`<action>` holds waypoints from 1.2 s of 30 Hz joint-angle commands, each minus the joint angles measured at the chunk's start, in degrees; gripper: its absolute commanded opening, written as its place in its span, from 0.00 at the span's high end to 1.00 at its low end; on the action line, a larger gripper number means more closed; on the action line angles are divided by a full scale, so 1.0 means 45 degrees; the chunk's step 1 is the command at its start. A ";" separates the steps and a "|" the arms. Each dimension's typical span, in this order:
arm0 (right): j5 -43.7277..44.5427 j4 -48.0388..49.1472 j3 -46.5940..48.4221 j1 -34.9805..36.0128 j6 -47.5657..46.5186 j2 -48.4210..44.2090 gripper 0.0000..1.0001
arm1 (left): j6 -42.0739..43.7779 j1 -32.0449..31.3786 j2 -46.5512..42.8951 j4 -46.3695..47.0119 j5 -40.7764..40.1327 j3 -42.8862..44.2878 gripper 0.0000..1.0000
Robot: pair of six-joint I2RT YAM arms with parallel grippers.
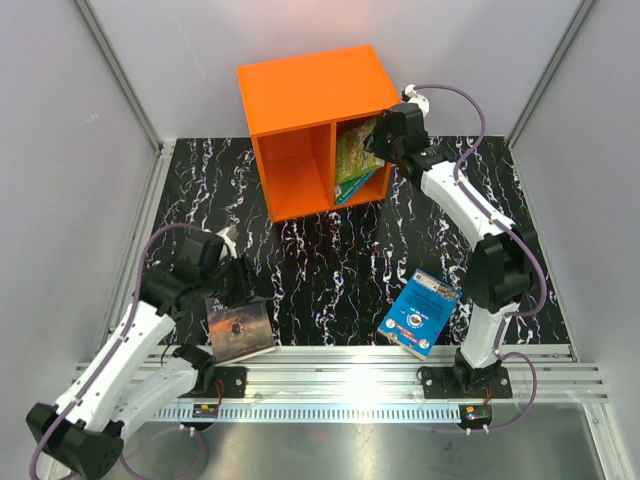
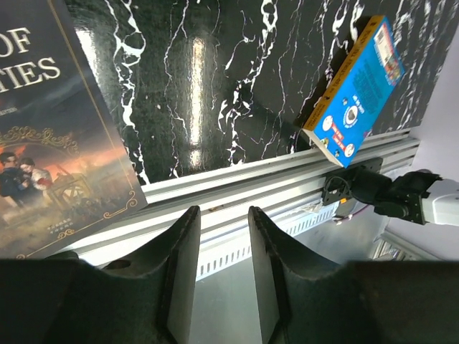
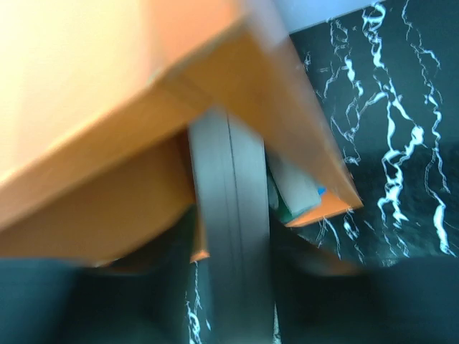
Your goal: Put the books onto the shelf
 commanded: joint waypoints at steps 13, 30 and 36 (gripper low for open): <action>0.1759 0.0268 0.1281 -0.0167 0.1083 0.0625 0.11 | -0.0714 -0.2317 0.1593 0.2439 -0.0875 -0.0142 0.65; 0.3303 -0.3094 0.1428 -0.0148 0.1220 -0.0387 0.00 | -0.0344 -0.2512 0.1047 0.2188 -0.1187 -0.0396 0.66; 0.2761 -0.3406 -0.1578 -0.0167 0.1200 -0.3315 0.00 | -0.0129 -0.2492 0.0481 0.1640 -0.1616 -0.0572 0.64</action>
